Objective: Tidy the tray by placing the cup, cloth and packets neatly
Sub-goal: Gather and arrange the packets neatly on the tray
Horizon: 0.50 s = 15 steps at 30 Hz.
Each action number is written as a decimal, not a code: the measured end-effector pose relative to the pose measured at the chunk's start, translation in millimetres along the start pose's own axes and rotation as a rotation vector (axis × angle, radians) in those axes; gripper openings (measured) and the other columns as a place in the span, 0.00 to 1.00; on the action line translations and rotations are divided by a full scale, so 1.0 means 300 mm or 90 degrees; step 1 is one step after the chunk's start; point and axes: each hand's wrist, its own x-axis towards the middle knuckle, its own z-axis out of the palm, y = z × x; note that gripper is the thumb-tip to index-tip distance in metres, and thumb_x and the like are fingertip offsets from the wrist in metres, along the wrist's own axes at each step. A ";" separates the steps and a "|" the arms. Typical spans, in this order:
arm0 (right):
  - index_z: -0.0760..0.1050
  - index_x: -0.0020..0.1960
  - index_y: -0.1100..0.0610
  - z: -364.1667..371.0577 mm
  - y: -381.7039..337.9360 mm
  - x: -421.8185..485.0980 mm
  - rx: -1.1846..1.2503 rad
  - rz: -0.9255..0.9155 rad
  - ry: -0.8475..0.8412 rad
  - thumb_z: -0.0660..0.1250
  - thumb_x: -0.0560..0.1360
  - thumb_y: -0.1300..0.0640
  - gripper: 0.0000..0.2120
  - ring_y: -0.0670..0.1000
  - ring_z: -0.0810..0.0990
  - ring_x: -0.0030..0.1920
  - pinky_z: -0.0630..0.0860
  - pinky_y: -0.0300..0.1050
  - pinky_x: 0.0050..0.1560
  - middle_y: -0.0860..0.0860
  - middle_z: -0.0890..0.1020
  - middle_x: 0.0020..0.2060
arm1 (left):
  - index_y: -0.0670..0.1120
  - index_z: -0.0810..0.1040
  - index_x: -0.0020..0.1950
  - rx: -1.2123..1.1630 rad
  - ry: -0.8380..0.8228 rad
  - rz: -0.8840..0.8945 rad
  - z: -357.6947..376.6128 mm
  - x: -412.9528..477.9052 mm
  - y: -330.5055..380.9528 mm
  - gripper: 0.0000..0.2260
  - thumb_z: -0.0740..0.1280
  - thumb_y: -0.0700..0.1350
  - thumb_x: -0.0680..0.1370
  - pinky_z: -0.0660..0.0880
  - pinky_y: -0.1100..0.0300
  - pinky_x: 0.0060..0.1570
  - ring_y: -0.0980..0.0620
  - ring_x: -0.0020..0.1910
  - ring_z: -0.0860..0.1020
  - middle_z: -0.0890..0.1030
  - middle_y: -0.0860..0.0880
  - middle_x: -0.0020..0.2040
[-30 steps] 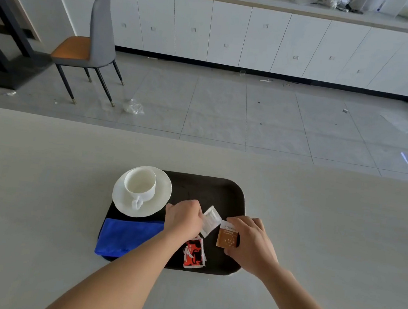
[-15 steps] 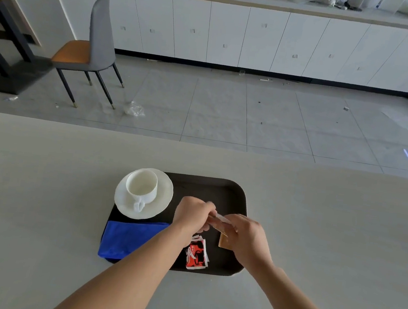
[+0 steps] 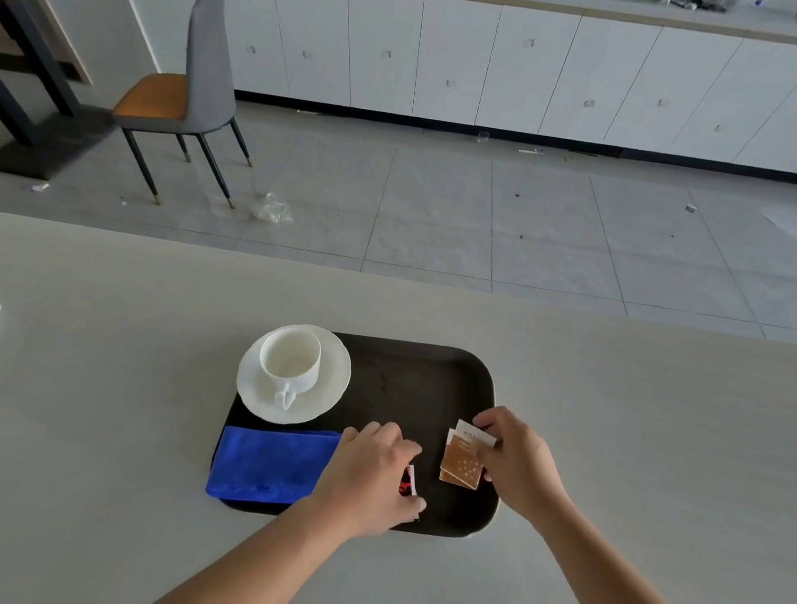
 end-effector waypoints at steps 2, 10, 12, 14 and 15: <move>0.76 0.53 0.47 0.006 -0.002 0.003 -0.099 -0.030 0.018 0.66 0.75 0.64 0.13 0.50 0.78 0.44 0.74 0.40 0.38 0.48 0.82 0.49 | 0.51 0.72 0.67 0.029 -0.020 -0.001 0.004 -0.009 -0.003 0.30 0.66 0.66 0.70 0.69 0.49 0.60 0.50 0.58 0.71 0.74 0.50 0.59; 0.74 0.67 0.44 0.020 0.012 0.001 -0.302 -0.128 0.006 0.72 0.73 0.46 0.24 0.49 0.67 0.61 0.73 0.40 0.53 0.40 0.75 0.63 | 0.51 0.74 0.65 0.090 0.000 -0.017 0.018 -0.018 -0.015 0.29 0.67 0.67 0.70 0.65 0.48 0.59 0.49 0.56 0.70 0.73 0.49 0.57; 0.74 0.68 0.44 0.025 0.001 0.005 -0.334 -0.137 -0.005 0.72 0.73 0.46 0.24 0.49 0.66 0.62 0.72 0.42 0.57 0.41 0.75 0.63 | 0.53 0.74 0.65 0.099 0.003 -0.029 0.022 -0.018 -0.017 0.28 0.67 0.67 0.70 0.63 0.47 0.60 0.49 0.57 0.70 0.73 0.49 0.58; 0.74 0.67 0.43 0.029 -0.006 0.007 -0.346 -0.138 -0.012 0.73 0.72 0.46 0.24 0.50 0.65 0.62 0.69 0.44 0.61 0.41 0.75 0.63 | 0.54 0.73 0.65 0.103 0.009 -0.037 0.026 -0.020 -0.020 0.29 0.67 0.67 0.70 0.61 0.46 0.62 0.48 0.59 0.69 0.73 0.49 0.58; 0.74 0.67 0.43 0.031 -0.007 0.005 -0.349 -0.141 -0.018 0.73 0.72 0.46 0.24 0.50 0.65 0.63 0.67 0.45 0.62 0.41 0.75 0.63 | 0.54 0.72 0.66 0.099 0.011 -0.040 0.030 -0.022 -0.023 0.29 0.67 0.68 0.70 0.61 0.45 0.63 0.48 0.59 0.69 0.74 0.49 0.59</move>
